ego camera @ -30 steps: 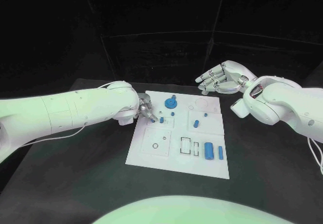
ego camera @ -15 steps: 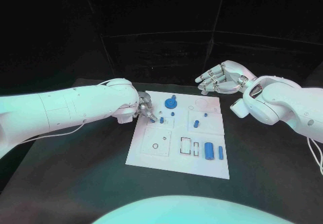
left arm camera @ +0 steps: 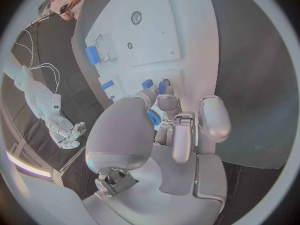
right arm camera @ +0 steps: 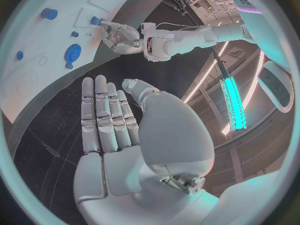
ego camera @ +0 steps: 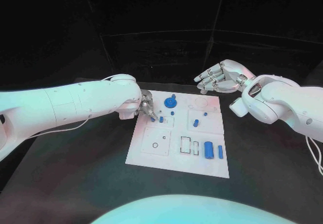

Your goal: Assemble the parts on the task board

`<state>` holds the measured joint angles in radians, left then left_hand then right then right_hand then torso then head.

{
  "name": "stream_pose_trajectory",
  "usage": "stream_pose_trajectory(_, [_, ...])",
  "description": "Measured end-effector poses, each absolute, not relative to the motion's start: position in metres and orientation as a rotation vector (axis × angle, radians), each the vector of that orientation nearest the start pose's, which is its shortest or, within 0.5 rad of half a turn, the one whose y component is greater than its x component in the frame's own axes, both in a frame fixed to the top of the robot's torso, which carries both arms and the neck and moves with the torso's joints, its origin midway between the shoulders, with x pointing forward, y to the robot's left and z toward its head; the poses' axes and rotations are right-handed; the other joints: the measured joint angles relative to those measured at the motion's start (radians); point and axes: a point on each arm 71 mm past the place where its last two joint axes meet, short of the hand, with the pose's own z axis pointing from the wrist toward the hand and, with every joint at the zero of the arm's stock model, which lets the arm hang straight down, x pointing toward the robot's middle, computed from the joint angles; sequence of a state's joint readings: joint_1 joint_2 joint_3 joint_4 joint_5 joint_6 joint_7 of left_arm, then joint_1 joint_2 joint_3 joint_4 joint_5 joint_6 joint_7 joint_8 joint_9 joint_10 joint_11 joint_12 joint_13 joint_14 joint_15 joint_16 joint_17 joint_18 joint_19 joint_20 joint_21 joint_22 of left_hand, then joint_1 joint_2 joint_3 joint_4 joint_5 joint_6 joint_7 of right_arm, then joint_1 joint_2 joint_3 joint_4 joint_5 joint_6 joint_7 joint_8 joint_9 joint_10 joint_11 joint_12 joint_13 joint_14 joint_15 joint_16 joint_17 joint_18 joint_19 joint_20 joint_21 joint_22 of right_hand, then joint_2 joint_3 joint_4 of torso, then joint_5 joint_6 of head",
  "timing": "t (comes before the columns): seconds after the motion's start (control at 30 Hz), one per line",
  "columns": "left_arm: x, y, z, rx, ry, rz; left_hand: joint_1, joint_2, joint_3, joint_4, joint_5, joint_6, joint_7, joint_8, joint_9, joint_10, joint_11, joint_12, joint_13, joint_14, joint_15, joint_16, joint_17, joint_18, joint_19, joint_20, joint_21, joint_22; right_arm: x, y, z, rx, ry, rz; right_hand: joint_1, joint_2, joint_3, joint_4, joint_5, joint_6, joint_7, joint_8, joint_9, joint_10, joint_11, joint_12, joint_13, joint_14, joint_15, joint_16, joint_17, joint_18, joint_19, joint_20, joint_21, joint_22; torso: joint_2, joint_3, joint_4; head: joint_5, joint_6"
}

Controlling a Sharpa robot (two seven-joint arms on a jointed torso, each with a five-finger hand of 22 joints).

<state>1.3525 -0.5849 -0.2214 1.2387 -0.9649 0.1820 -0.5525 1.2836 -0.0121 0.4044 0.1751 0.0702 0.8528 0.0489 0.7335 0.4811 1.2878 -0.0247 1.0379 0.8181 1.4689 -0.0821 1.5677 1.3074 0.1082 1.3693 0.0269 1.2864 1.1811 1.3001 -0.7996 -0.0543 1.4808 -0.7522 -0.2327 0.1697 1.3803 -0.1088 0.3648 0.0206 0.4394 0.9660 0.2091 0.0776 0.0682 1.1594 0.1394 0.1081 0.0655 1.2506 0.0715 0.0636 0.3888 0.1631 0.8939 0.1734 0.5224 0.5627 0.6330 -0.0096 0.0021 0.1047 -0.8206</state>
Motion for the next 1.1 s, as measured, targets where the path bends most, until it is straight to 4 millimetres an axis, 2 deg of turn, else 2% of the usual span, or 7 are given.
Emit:
stream_pose_trajectory(0.53, [0.543, 0.176, -0.218, -0.108, 2.528, -0.183, 0.005, -0.002, 0.000, 0.000, -0.003, 0.000, 0.001, 0.003, 0.000, -0.004, -0.003, -0.010, -0.010, 0.000, 0.000, 0.000, 0.000, 0.000, -0.003, 0.003, -0.008, -0.008, 0.505, -0.180, -0.142, 0.288, 1.678, 1.216, 0.000, 0.000, 0.000, 0.000, 0.000, 0.000, 0.000, 0.000, 0.000, 0.000, 0.000, 0.000, 0.000, 0.000, 0.000, 0.000, 0.000, 0.000, 0.000, 0.000, 0.000, 0.000, 0.000, 0.0005, -0.0003, 0.000, -0.002])
stream_pose_trajectory(0.7, [0.546, 0.175, -0.216, -0.109, 2.563, -0.170, 0.005, -0.002, 0.000, 0.000, -0.005, -0.001, 0.001, 0.004, 0.000, -0.004, -0.003, -0.010, -0.010, 0.000, 0.000, 0.000, 0.000, 0.000, -0.003, 0.003, -0.012, -0.010, 0.505, -0.179, -0.142, 0.286, 1.679, 1.218, 0.000, 0.000, 0.000, 0.000, 0.000, 0.000, 0.000, 0.000, 0.000, 0.000, 0.000, 0.000, 0.000, 0.000, 0.000, 0.000, 0.000, 0.000, 0.000, 0.000, 0.000, 0.000, 0.000, 0.0005, -0.0004, 0.002, -0.002])
stream_pose_trajectory(0.83, [0.548, 0.173, -0.216, -0.110, 2.587, -0.166, 0.005, -0.002, 0.000, 0.000, -0.020, -0.001, 0.001, 0.007, 0.000, -0.004, -0.003, -0.010, -0.010, 0.000, 0.000, 0.000, 0.000, 0.000, -0.003, 0.003, -0.016, -0.012, 0.505, -0.179, -0.142, 0.286, 1.679, 1.219, 0.000, 0.000, 0.000, 0.000, 0.000, 0.000, 0.000, 0.000, 0.000, 0.000, 0.000, 0.000, 0.000, 0.000, 0.000, 0.000, 0.000, 0.000, 0.000, 0.000, 0.000, 0.000, 0.000, 0.0005, -0.0003, 0.002, -0.002])
stream_pose_trajectory(1.1, [0.551, 0.169, -0.216, -0.119, 2.611, -0.162, 0.005, -0.003, 0.000, 0.000, -0.020, -0.003, 0.003, 0.007, 0.000, -0.005, -0.002, -0.009, -0.010, 0.000, 0.000, 0.000, 0.000, 0.000, -0.003, 0.003, -0.016, -0.012, 0.505, -0.178, -0.142, 0.285, 1.680, 1.220, 0.000, 0.000, 0.000, 0.000, 0.000, 0.000, 0.000, 0.000, 0.000, 0.000, 0.000, 0.000, 0.000, 0.000, 0.000, 0.000, 0.000, 0.000, 0.000, 0.000, 0.000, 0.000, -0.001, 0.0003, 0.0005, 0.001, -0.003])
